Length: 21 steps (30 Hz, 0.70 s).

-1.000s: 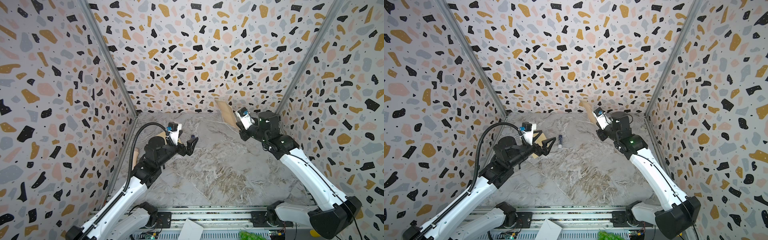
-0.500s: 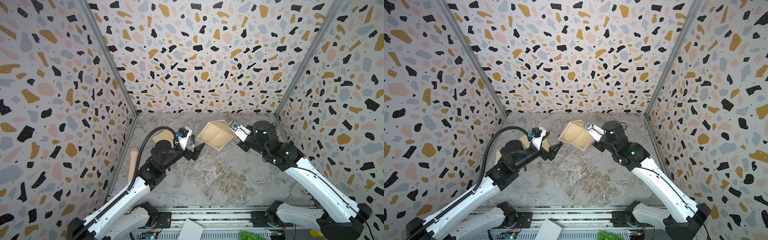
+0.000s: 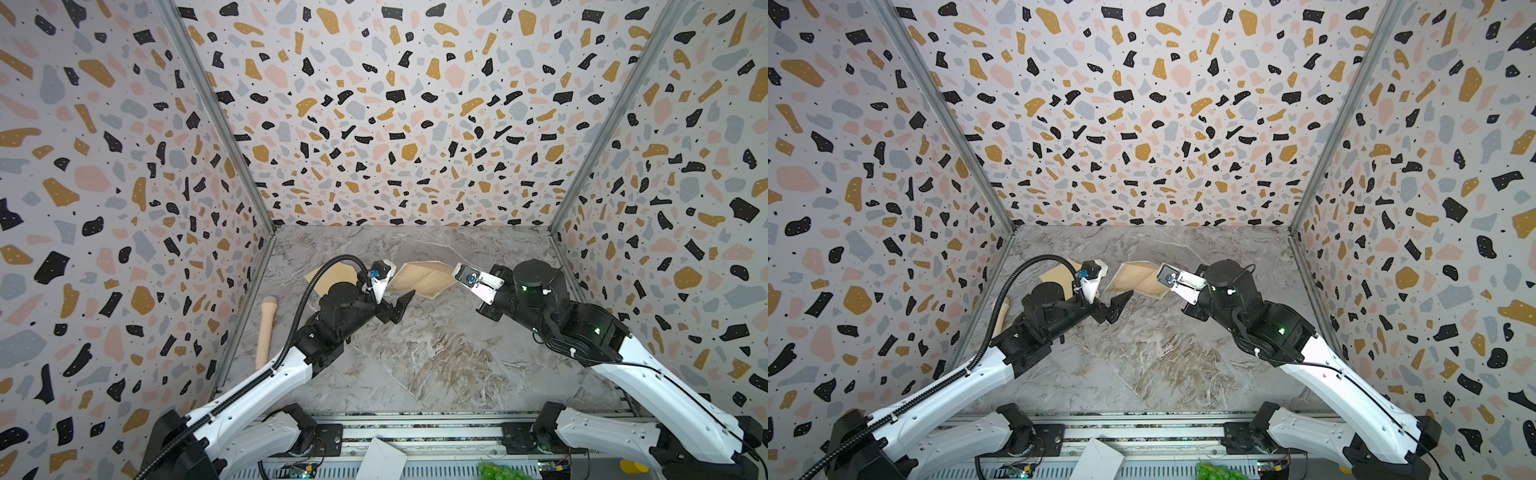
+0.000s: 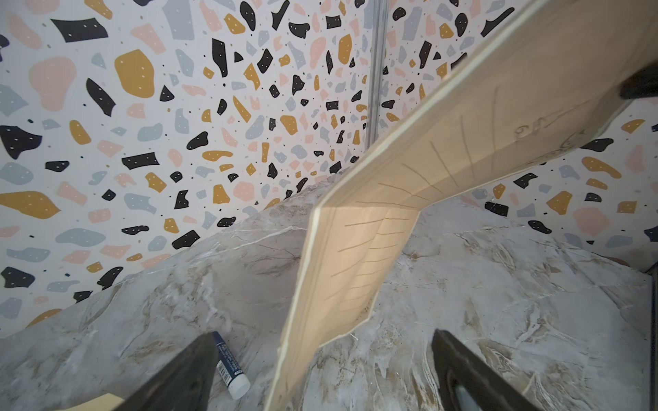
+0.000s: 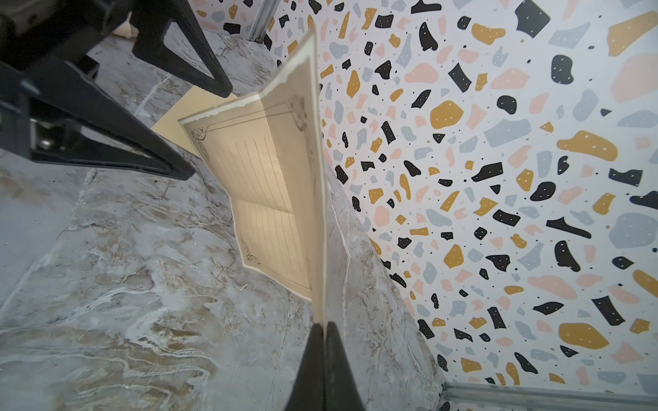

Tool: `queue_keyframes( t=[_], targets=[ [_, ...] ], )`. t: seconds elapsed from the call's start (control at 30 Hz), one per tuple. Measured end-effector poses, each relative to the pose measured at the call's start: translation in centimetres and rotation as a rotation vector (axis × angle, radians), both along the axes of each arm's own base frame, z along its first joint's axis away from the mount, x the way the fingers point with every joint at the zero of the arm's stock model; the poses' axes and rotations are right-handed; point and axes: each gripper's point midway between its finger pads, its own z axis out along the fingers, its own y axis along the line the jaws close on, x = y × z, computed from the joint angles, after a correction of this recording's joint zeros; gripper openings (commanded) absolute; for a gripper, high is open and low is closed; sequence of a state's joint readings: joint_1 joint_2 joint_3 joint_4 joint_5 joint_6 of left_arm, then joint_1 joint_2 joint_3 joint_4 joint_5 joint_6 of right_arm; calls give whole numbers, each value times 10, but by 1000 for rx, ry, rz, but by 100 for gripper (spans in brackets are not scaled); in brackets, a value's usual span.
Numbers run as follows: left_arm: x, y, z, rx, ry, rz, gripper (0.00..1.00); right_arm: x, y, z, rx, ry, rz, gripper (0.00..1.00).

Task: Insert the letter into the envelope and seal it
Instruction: 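Grasp the letter's edge with the left gripper beside the right gripper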

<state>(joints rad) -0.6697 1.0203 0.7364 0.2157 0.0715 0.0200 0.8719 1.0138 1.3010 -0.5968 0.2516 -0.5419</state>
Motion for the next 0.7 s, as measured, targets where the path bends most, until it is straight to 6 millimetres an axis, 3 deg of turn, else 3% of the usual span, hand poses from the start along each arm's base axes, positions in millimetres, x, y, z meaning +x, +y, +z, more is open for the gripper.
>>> queue_keyframes(
  t=[0.43, 0.7],
  targets=[
    [-3, -8, -7, 11, 15, -48, 47, -9, 4, 3, -13, -19, 30, 0],
    [-4, -22, -21, -11, 82, -107, 4, -12, 7, 3, -15, -24, 41, 0]
  ],
)
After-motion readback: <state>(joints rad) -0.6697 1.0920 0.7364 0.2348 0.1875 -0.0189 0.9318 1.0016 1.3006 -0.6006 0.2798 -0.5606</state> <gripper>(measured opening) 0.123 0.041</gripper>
